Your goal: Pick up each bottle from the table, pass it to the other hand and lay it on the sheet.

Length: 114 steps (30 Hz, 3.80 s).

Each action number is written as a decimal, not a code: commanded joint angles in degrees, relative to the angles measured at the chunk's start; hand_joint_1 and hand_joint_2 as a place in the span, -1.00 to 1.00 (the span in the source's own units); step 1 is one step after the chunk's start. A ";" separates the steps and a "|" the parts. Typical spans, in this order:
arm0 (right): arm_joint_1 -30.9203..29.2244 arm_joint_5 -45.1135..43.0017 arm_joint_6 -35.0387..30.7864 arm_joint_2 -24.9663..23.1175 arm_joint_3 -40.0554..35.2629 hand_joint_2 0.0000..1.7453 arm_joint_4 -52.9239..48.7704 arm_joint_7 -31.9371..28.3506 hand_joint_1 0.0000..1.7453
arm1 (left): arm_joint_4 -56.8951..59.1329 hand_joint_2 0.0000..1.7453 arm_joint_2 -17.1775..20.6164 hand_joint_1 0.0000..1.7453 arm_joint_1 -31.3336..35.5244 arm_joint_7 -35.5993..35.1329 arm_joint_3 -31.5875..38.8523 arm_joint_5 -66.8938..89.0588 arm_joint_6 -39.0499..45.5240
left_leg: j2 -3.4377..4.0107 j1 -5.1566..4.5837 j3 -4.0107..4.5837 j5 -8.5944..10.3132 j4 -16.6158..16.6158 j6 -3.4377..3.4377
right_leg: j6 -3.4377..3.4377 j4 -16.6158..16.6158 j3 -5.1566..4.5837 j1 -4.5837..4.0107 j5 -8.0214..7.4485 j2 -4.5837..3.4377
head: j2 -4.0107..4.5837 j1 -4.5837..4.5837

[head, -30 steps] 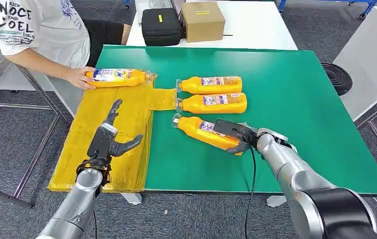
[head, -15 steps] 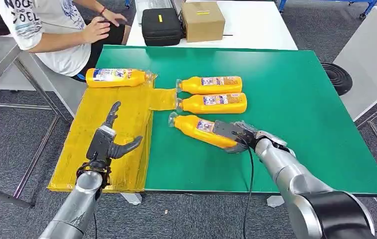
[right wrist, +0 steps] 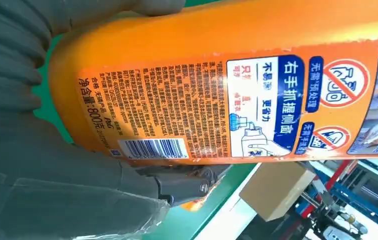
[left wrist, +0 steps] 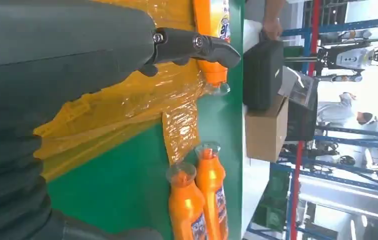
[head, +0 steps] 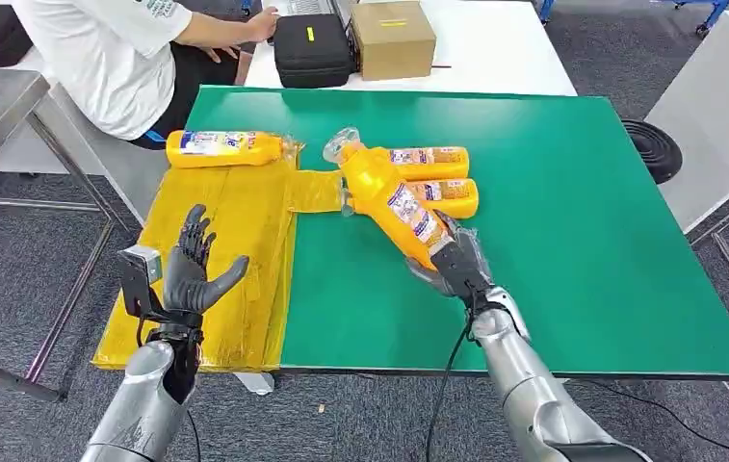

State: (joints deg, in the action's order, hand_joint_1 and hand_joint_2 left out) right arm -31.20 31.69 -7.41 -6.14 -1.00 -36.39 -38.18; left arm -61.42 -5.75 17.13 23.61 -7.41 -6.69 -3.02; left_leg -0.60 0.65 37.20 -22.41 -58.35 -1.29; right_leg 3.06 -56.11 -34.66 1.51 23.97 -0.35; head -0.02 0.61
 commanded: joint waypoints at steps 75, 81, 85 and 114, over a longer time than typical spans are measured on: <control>0.60 -4.27 11.75 -7.93 -24.45 1.00 10.75 -1.82 1.00 | 3.91 1.00 2.48 1.00 3.14 -0.96 -19.67 -9.07 -24.69 | 0.01 0.06 -0.10 -0.12 -0.04 0.04 | -0.19 -0.01 0.09 -0.09 0.14 0.11 | 0.00 0.00; 0.65 -4.44 12.00 -7.87 -24.46 1.00 10.59 -1.82 1.00 | 3.69 1.00 2.47 1.00 2.87 -1.02 -19.06 -9.09 -24.74 | 0.06 0.02 0.02 -0.04 0.01 0.03 | -0.10 0.01 -0.06 -0.04 0.05 0.02 | 0.00 -0.02; 0.65 -4.44 12.00 -7.87 -24.46 1.00 10.59 -1.82 1.00 | 3.69 1.00 2.47 1.00 2.87 -1.02 -19.06 -9.09 -24.74 | 0.09 0.02 -0.08 -0.09 0.01 0.03 | -0.14 0.01 0.03 -0.05 0.09 0.01 | 0.00 0.00; 6.79 -4.85 7.20 -2.59 -18.83 -1.00 -7.47 -1.51 -1.00 | -3.36 1.00 3.36 1.00 4.22 -1.59 -3.36 -8.45 -12.79 | -0.06 0.07 -0.01 -0.07 -0.05 0.04 | -0.18 -0.02 0.02 -0.10 0.12 0.17 | 0.00 -0.02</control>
State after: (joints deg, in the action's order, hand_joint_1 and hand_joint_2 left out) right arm -26.44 24.96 1.40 -12.63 -22.95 -36.81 -40.09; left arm -62.84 -4.04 17.39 22.12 -16.86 -16.79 -19.94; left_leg -0.56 0.66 37.33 -22.39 -58.35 -1.28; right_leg 3.05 -56.12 -34.86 1.50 23.96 -0.37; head -0.02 0.59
